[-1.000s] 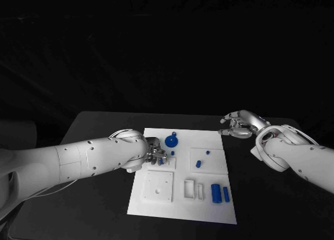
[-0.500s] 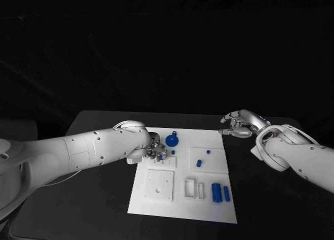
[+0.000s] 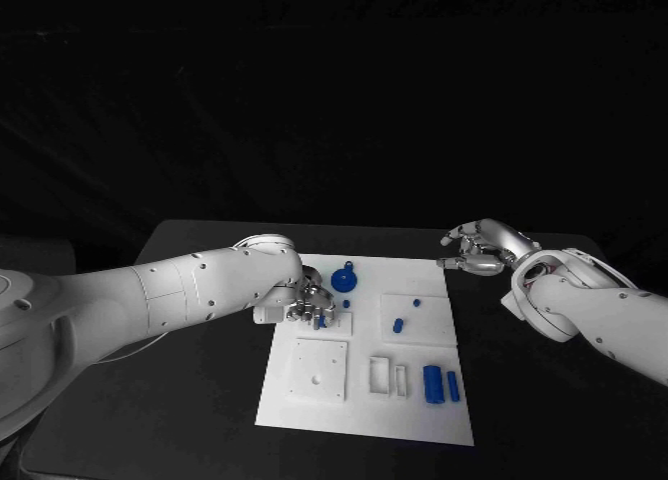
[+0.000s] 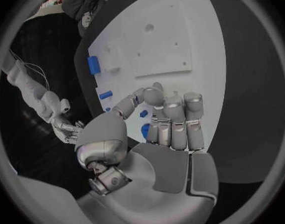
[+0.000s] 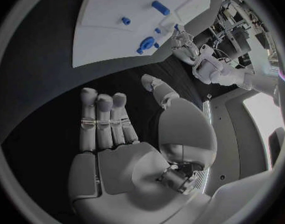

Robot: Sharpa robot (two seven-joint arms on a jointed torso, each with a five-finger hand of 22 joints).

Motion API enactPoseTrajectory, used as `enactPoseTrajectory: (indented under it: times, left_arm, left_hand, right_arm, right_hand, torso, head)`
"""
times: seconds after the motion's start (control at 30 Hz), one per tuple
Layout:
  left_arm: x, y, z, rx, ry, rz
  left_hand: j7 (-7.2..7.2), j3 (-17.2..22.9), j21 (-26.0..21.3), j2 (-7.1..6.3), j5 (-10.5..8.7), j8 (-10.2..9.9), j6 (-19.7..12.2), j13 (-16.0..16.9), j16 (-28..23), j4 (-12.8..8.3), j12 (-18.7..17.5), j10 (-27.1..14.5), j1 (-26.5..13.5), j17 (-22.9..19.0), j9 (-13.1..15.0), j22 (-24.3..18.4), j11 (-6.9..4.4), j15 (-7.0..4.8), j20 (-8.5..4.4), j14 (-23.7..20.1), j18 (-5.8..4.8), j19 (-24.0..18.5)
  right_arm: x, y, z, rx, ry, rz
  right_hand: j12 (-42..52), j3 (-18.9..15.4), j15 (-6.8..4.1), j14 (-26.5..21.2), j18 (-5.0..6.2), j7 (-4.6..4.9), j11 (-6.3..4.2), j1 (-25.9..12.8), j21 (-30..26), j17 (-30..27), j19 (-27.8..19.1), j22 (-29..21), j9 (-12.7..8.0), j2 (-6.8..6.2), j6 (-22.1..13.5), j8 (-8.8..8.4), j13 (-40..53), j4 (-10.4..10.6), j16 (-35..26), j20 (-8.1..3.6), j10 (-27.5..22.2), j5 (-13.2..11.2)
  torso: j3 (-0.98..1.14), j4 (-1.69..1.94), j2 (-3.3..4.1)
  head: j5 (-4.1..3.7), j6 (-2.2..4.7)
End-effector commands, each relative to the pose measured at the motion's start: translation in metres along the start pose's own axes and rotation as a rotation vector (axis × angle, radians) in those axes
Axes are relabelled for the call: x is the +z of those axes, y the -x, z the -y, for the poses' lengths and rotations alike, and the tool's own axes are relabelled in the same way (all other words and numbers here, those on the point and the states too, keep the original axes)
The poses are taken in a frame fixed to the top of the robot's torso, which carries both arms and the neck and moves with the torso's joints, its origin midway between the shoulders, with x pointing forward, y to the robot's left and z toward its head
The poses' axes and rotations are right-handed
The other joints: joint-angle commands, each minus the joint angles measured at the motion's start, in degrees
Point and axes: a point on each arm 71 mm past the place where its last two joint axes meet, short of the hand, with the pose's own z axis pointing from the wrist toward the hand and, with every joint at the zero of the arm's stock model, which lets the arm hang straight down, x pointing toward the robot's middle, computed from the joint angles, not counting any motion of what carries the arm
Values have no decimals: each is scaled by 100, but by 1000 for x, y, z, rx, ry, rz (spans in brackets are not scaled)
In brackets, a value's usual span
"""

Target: Assemble the parts on the task board

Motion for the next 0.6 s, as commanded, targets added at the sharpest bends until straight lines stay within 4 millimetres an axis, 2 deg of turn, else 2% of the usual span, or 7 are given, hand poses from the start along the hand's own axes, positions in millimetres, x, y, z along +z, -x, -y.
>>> enactPoseTrajectory:
  times: [0.03, 0.6]
  left_arm:
    - [0, -1, 2, -3, -7, -36]
    - [3, 7, 4, 4, 15, 27]
  left_hand:
    - [-215, 917, 36, 161, 8, -23, 185, 13, 50, 111, 58, -122, 163, -13, 42, 111, -74, -81, -640, -100, 22, -28]
    - [-249, 885, 106, 223, 41, -67, 231, 54, 185, 115, 202, -129, 93, -80, 347, 92, -111, -150, -665, -83, 41, 11]
  right_arm:
    - [0, -2, -2, -3, 10, -15]
    - [0, -2, -2, -3, 10, -15]
  right_hand:
    - [21, -9, 0, -50, 390, 30, 12, -1, -33, -9, -20, 7, -9, 34, 1, 13, -7, -26, 38, 1, -37, 31]
    - [22, -10, 1, -53, 390, 30, 13, -2, -34, -13, -21, 9, -10, 35, 0, 13, -9, -27, 41, 2, -39, 42]
  torso:
    - [-2, 7, 0]
    - [-2, 5, -2]
  head:
    - [-2, 0]
    - [7, -4]
